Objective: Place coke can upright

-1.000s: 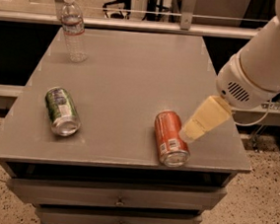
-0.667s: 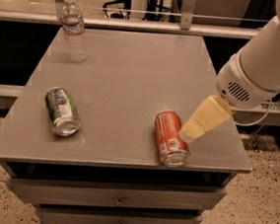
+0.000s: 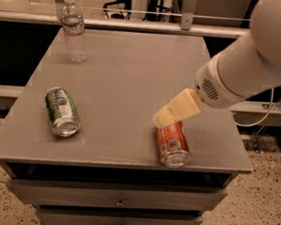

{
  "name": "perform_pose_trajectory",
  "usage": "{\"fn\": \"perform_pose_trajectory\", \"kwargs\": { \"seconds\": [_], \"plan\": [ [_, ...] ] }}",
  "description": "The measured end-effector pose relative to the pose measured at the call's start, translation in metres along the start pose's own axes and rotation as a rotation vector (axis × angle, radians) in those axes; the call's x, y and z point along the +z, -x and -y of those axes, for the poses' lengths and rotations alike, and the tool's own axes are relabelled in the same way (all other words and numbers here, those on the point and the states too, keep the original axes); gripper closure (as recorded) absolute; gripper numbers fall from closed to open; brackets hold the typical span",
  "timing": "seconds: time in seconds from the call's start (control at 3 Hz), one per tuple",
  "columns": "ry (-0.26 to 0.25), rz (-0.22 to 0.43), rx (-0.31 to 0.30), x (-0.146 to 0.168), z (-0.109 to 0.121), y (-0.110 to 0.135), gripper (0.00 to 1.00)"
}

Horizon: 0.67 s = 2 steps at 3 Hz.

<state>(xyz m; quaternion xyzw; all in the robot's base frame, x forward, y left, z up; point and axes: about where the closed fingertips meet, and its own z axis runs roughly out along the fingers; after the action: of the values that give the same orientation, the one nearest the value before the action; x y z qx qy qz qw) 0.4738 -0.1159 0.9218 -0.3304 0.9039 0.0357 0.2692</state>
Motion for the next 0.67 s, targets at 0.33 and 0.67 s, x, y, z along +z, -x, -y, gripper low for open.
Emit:
{"fn": "perform_pose_trajectory", "kwargs": {
  "seconds": [0.33,0.67],
  "plan": [
    [-0.043,0.025,0.136,0.021,-0.007,0.021,0.00],
    [-0.106,-0.018,0.197,0.046,-0.009,0.023,0.00]
  ]
}}
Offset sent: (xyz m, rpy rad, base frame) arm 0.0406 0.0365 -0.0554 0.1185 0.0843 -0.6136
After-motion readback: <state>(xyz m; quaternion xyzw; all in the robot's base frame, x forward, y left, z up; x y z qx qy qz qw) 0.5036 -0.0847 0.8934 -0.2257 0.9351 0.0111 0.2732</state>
